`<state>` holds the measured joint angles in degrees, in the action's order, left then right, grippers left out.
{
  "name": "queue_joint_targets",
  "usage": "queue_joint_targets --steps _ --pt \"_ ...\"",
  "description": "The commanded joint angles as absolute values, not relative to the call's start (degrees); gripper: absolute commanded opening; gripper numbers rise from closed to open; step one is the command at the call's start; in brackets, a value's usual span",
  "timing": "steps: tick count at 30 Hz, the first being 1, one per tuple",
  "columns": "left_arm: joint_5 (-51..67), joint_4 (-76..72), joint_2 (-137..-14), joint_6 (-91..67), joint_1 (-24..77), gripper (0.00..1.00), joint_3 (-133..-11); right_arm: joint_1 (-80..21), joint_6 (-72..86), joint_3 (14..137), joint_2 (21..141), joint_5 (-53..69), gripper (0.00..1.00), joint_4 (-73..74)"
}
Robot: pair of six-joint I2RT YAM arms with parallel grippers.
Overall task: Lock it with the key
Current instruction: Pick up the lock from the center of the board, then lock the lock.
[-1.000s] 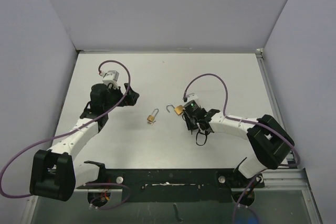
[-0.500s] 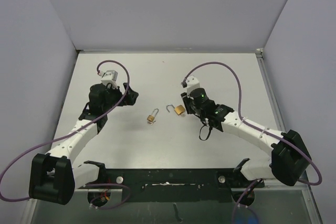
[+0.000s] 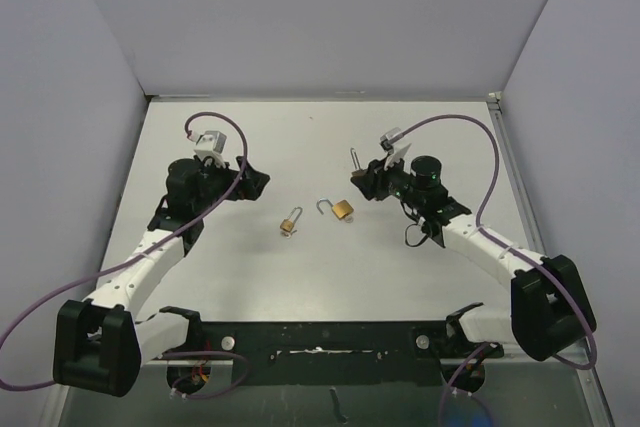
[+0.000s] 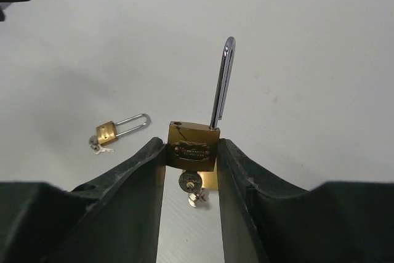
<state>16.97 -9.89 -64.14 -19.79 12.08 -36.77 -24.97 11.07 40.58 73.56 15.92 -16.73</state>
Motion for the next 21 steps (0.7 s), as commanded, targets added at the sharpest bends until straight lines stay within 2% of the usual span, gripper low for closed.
queue_joint_targets --steps 1,9,18,20,21 --pt "24.4 -15.8 -62.1 -21.3 12.8 0.97 -40.5 -22.9 14.3 38.8 71.4 31.9 0.00 -32.4" --pt "36.2 -21.3 -61.7 -22.9 14.3 0.96 -41.7 -17.9 21.0 35.7 71.7 49.7 0.00 -44.7" --pt "53.7 -34.8 -62.8 -27.8 17.4 0.91 -42.1 -16.5 39.2 35.8 77.2 63.7 0.00 -67.0" --pt "56.4 -38.1 -62.8 -29.6 18.0 0.85 -42.2 -16.6 44.1 35.7 79.0 65.3 0.00 -73.2" --pt "57.4 -39.2 -62.7 -30.3 18.2 0.78 -42.3 -16.5 46.3 35.8 79.9 65.9 0.00 -76.0"
